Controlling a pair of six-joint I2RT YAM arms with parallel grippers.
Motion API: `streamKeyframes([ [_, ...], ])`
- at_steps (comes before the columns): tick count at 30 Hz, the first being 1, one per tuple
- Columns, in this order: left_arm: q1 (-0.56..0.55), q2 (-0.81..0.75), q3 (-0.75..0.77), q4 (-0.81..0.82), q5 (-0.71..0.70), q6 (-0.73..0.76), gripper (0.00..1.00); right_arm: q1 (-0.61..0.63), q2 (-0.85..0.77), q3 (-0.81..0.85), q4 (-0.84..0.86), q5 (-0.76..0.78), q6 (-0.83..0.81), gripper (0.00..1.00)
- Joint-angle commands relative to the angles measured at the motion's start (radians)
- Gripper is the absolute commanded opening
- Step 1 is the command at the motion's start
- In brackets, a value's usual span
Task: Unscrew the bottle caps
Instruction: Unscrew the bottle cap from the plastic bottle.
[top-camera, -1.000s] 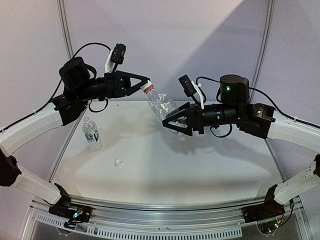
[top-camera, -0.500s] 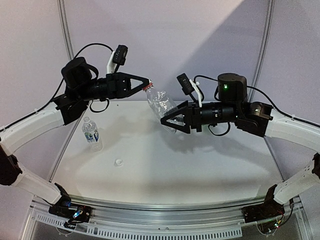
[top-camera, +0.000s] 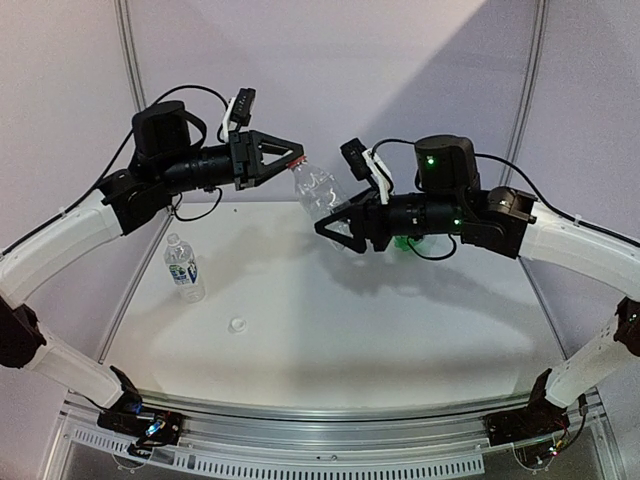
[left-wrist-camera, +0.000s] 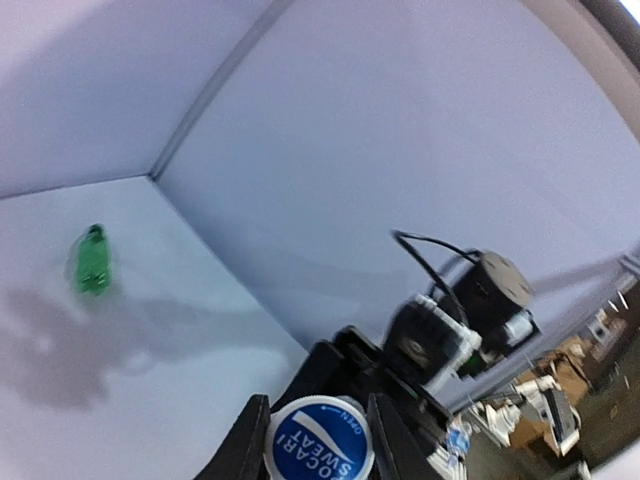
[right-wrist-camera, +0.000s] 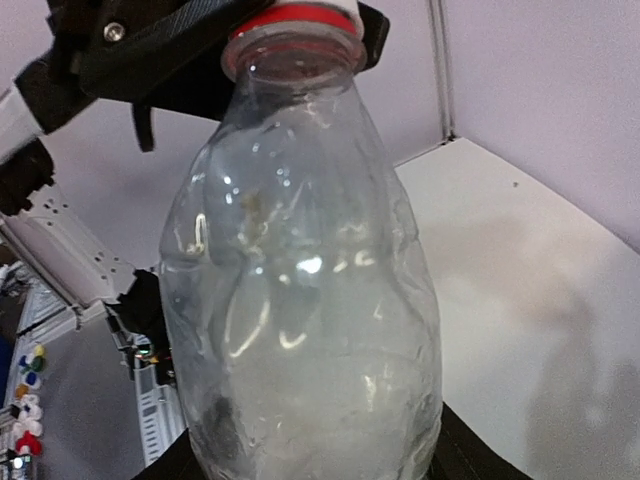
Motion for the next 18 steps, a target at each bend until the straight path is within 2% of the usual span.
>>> streamKeyframes([
  [1, -0.061, 0.042, 0.068, -0.218, -0.204, -0.056, 0.0, 0.042, 0.058, 0.052, -0.107, 0.279, -0.127, 0.0],
  [7, -0.076, 0.04, 0.064, -0.279, -0.256, -0.139, 0.01, 0.078, 0.061, 0.02, -0.085, 0.393, -0.177, 0.0],
  [11, -0.077, 0.011, 0.033, -0.267, -0.272, -0.14, 0.08, 0.079, 0.02, -0.035, -0.039, 0.385, -0.172, 0.0],
  [13, -0.077, -0.01, 0.002, -0.236, -0.271, -0.136, 0.18, 0.079, -0.006, -0.056, -0.035, 0.368, -0.18, 0.0],
  [18, -0.077, -0.056, -0.074, -0.155, -0.25, -0.187, 0.61, 0.079, -0.048, -0.079, -0.043, 0.343, -0.163, 0.0],
])
